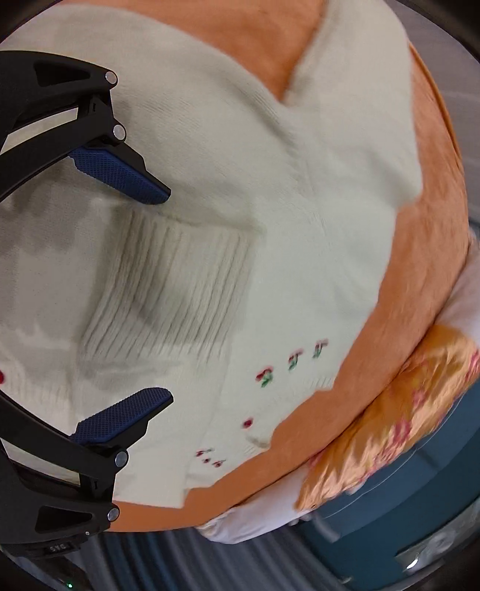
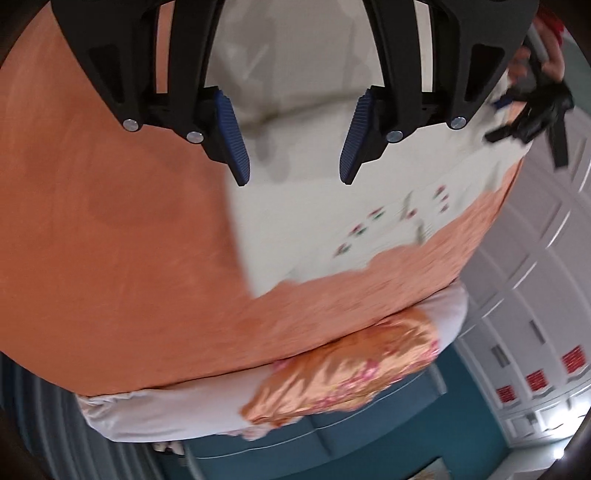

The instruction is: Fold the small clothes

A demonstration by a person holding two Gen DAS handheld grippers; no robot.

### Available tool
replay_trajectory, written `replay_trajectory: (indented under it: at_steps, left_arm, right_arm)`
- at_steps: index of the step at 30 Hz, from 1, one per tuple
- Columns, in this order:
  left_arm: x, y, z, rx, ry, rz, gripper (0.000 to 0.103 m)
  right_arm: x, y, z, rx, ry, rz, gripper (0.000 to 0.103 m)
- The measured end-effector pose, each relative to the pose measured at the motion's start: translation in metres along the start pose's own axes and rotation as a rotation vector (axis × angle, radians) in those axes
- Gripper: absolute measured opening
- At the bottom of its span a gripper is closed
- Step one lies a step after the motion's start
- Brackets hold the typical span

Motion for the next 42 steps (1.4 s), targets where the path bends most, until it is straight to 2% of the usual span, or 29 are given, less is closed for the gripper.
replay_trajectory:
  at_steps: [2,5,8,10,11,12,13,14,16,17,19,20,22,23,25,26,27,28,29,30,31,32,33,37,38,39,40,42]
  left_arm:
    - [-0.007,-0.015,0.001,0.051,-0.063,0.016,0.096]
    - [-0.021,-0.029,0.004,0.099,-0.086,0.035,0.096]
    - [-0.033,-0.015,0.004,0.050,-0.086,0.047,0.096]
    - [-0.034,-0.004,0.007,0.022,-0.071,0.044,0.096]
    - [-0.027,-0.001,0.009,0.026,-0.037,0.040,0.095]
    - [-0.022,-0.001,0.012,0.026,-0.010,0.021,0.085]
    - [-0.013,0.000,0.013,0.022,0.024,-0.013,0.073]
    - [-0.002,0.004,0.015,0.008,0.063,-0.052,0.053]
    - [0.012,0.003,0.026,0.053,0.140,-0.038,0.028]
    - [0.021,0.001,0.033,0.073,0.186,-0.057,0.000]
    - [0.045,-0.014,0.055,0.139,0.235,-0.127,0.001]
    - [0.050,-0.022,0.062,0.174,0.245,-0.138,0.001]
    - [0.065,-0.036,0.079,0.261,0.282,-0.135,0.001]
    - [0.069,-0.034,0.083,0.273,0.302,-0.111,0.001]
    - [0.062,-0.015,0.079,0.220,0.313,-0.059,0.003]
    - [0.056,-0.003,0.074,0.171,0.298,-0.037,0.003]
    - [0.042,0.003,0.062,0.117,0.266,-0.043,0.003]
    - [0.033,0.002,0.052,0.098,0.243,-0.060,0.005]
    - [0.026,0.001,0.045,0.091,0.223,-0.077,0.017]
    - [0.018,0.000,0.036,0.089,0.194,-0.083,0.044]
    - [0.008,-0.002,0.029,0.103,0.155,-0.075,0.057]
    - [0.003,-0.004,0.026,0.122,0.120,-0.069,0.066]
    - [0.001,-0.003,0.024,0.128,0.100,-0.069,0.066]
    - [0.007,0.022,0.031,0.059,0.038,-0.099,0.066]
    - [0.011,0.026,0.034,0.055,0.041,-0.102,0.063]
    - [0.018,0.032,0.039,0.051,0.053,-0.105,0.046]
    - [0.025,0.036,0.041,0.044,0.067,-0.110,0.037]
    - [0.039,0.039,0.047,0.053,0.111,-0.114,0.011]
  right_arm:
    - [0.004,0.012,0.014,0.000,0.000,-0.022,0.055]
    - [-0.001,0.046,0.023,-0.029,-0.018,-0.048,0.060]
    - [0.012,0.073,0.027,-0.043,0.007,-0.171,0.062]
    - [0.019,0.082,0.029,-0.051,0.069,-0.159,0.061]
    - [0.022,0.086,0.030,-0.061,0.095,-0.136,0.050]
    - [0.021,0.091,0.030,-0.075,0.101,-0.109,0.027]
    - [0.017,0.094,0.032,-0.085,0.090,-0.090,0.014]
    - [0.012,0.091,0.035,-0.069,0.070,-0.081,0.010]
    - [0.000,0.073,0.043,0.009,0.063,-0.022,0.009]
    - [-0.005,0.055,0.050,0.079,0.082,0.033,0.009]
    - [-0.008,0.031,0.059,0.172,0.116,0.091,0.009]
    - [-0.005,0.023,0.060,0.212,0.130,0.092,0.009]
    - [0.008,0.030,0.053,0.202,0.128,0.014,0.009]
    - [0.020,0.049,0.044,0.134,0.121,-0.056,0.009]
    - [0.043,0.083,0.023,-0.032,0.138,-0.144,0.010]
    - [0.050,0.082,0.019,-0.035,0.178,-0.120,0.011]
    - [0.053,0.070,0.022,0.001,0.228,-0.081,0.014]
    - [0.055,0.060,0.024,0.024,0.249,-0.066,0.014]
    - [0.055,0.044,0.025,0.055,0.254,-0.051,0.014]
    - [0.054,0.032,0.023,0.078,0.247,-0.037,0.014]
    - [0.052,0.024,0.021,0.087,0.235,-0.026,0.014]
    - [0.048,0.017,0.014,0.086,0.213,-0.013,0.014]
    - [0.045,0.013,0.008,0.075,0.195,-0.007,0.014]
    - [0.025,0.006,-0.013,0.026,0.103,0.005,0.014]
    - [0.015,0.010,-0.016,0.015,0.073,0.008,0.014]
    - [0.010,0.012,-0.019,0.011,0.054,0.006,0.014]
    - [0.005,0.015,-0.022,0.008,0.041,0.010,0.014]
    - [-0.003,0.019,-0.027,-0.007,0.037,0.025,0.014]
Point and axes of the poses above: each gripper's, at about its wrist camera, not at the fingertips, and y roughly the way its jaws point, x to its right, z to its top, the point moved 6 cm from there along y, roughly the way its jaws point, and after that the axes turned 2 degrees about y, right-handed, at the moved point
